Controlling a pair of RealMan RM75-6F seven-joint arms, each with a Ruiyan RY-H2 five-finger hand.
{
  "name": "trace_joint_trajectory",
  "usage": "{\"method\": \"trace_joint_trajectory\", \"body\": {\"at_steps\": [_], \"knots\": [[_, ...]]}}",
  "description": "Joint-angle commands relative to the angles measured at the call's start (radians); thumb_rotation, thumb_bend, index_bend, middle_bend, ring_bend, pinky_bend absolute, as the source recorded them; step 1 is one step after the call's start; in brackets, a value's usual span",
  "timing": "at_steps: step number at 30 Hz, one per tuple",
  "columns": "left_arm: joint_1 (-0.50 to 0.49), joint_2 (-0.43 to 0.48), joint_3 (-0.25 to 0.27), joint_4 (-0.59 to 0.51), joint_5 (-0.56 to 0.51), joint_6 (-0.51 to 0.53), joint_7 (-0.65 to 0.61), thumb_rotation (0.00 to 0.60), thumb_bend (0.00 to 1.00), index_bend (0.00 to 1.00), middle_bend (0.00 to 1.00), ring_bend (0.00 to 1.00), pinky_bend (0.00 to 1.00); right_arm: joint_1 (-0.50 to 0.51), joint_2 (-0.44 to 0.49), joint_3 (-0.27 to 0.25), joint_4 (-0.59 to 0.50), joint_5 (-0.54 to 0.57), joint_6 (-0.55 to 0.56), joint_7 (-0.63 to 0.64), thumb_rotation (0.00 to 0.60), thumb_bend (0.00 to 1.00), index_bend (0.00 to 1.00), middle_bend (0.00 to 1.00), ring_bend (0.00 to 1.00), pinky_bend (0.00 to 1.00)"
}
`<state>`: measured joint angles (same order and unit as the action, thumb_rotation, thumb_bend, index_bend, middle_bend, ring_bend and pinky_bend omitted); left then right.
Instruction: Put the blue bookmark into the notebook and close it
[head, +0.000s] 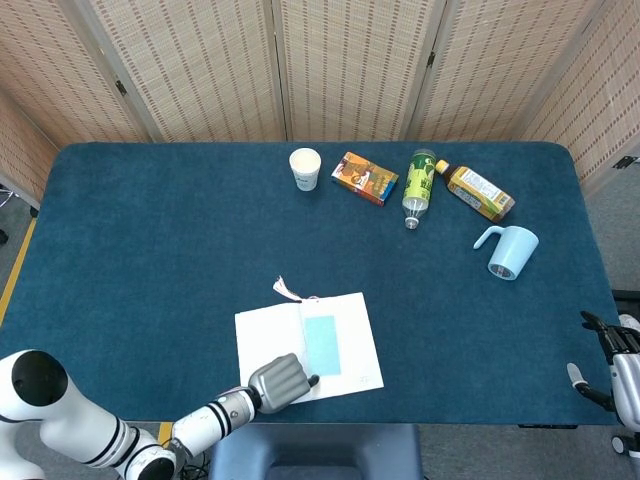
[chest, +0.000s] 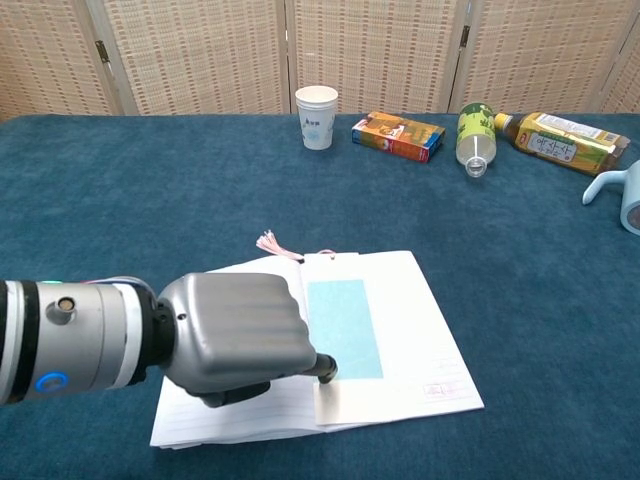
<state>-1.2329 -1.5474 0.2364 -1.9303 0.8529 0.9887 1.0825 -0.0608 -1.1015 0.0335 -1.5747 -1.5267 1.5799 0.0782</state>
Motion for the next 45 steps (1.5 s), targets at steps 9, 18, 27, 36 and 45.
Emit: {"method": "trace_joint_trajectory", "body": {"at_steps": [9,18,27,36,45], "knots": [[0.004,-0.018,-0.023,0.005,-0.015,-0.009,0.013,0.6,0.64,0.24,0.87,0.84,0.96,-0.001,0.0,0.0,0.005,0.002,0.0,0.005,0.6,0.25,0.17,0.29,0.27,0.23],[0.002,-0.025,-0.041,0.007,-0.034,-0.006,0.027,0.6,0.64,0.23,0.87,0.83,0.96,-0.005,0.0,0.0,0.011,0.004,0.004,0.013,0.6,0.25,0.17,0.29,0.27,0.23],[0.032,0.034,-0.046,-0.026,0.03,0.032,-0.018,0.6,0.63,0.22,0.85,0.81,0.95,0.0,-0.002,0.003,0.017,-0.002,0.002,0.019,0.6,0.26,0.17,0.29,0.27,0.23],[0.188,0.117,-0.03,0.071,0.347,0.164,-0.285,0.6,0.49,0.22,0.66,0.6,0.89,0.007,0.0,0.005,0.013,-0.008,0.001,0.016,0.6,0.26,0.17,0.29,0.27,0.23],[0.354,0.153,0.021,0.242,0.655,0.321,-0.567,0.6,0.26,0.21,0.43,0.39,0.61,0.014,0.002,0.004,-0.008,-0.024,0.002,-0.006,0.6,0.25,0.17,0.29,0.27,0.23]]}}
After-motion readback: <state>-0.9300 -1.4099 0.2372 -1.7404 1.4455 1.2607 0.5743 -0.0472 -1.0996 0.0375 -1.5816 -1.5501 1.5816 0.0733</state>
